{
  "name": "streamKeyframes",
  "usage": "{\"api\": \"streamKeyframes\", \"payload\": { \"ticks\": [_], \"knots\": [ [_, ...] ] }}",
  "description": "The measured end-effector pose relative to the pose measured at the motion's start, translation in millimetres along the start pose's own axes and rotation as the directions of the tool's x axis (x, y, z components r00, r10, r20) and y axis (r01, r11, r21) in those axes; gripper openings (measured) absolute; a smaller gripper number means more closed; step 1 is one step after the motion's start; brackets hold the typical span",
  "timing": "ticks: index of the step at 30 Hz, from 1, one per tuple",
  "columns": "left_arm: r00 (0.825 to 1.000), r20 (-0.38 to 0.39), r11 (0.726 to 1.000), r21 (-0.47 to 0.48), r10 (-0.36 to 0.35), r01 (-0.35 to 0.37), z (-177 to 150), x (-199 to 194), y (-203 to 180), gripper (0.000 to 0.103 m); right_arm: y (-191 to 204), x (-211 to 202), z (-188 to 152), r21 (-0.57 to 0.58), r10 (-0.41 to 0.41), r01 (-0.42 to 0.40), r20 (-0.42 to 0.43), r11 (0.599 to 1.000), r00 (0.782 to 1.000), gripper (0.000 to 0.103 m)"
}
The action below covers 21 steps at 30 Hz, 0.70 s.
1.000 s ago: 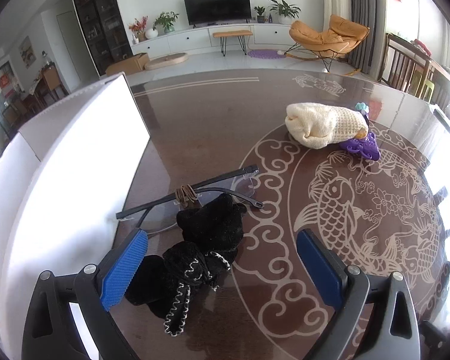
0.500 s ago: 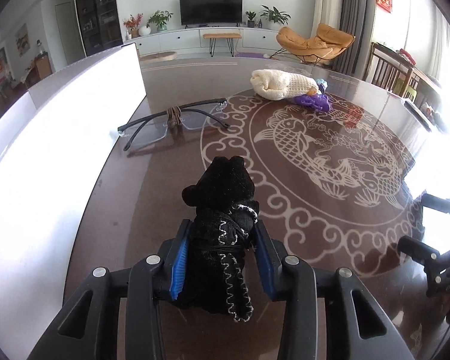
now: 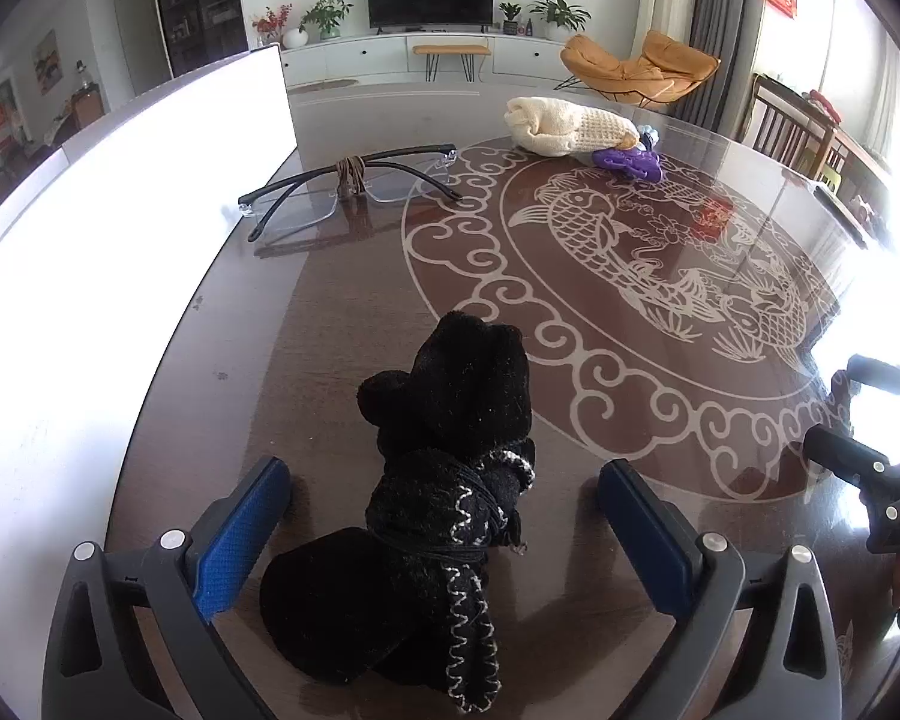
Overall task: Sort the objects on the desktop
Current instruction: 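Grasp the purple toy wand with the right tool while the left tool holds the scrunchie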
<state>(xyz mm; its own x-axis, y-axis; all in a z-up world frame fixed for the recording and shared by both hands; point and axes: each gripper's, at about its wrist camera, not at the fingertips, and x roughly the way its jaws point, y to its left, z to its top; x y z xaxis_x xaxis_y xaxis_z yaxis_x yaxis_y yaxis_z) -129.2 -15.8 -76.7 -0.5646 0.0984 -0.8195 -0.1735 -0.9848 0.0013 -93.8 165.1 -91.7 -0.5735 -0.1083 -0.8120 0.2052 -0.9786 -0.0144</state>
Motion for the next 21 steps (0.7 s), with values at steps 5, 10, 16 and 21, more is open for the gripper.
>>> {"api": "streamKeyframes", "payload": {
  "ticks": [5, 10, 16, 21],
  "knots": [
    [1.0, 0.0, 1.0, -0.002, -0.001, 0.001, 2, 0, 1, 0.103, -16, 15, 31, 0.06, 0.03, -0.027, -0.056, 0.998, 0.998, 0.103],
    [1.0, 0.0, 1.0, -0.002, -0.001, 0.001, 2, 1, 1, 0.103, -62, 36, 110, 0.252, -0.004, 0.005, -0.005, 0.968, 1.0, 0.103],
    [1.0, 0.0, 1.0, -0.002, -0.001, 0.001, 2, 0, 1, 0.103, -101, 71, 174, 0.496, 0.028, -0.026, 0.005, 0.868, 1.0, 0.093],
    [1.0, -0.002, 1.0, -0.002, -0.006, 0.006, 3, 1, 1, 0.103, -97, 108, 194, 0.555, 0.027, 0.016, -0.07, 0.832, 0.997, 0.069]
  ]
}}
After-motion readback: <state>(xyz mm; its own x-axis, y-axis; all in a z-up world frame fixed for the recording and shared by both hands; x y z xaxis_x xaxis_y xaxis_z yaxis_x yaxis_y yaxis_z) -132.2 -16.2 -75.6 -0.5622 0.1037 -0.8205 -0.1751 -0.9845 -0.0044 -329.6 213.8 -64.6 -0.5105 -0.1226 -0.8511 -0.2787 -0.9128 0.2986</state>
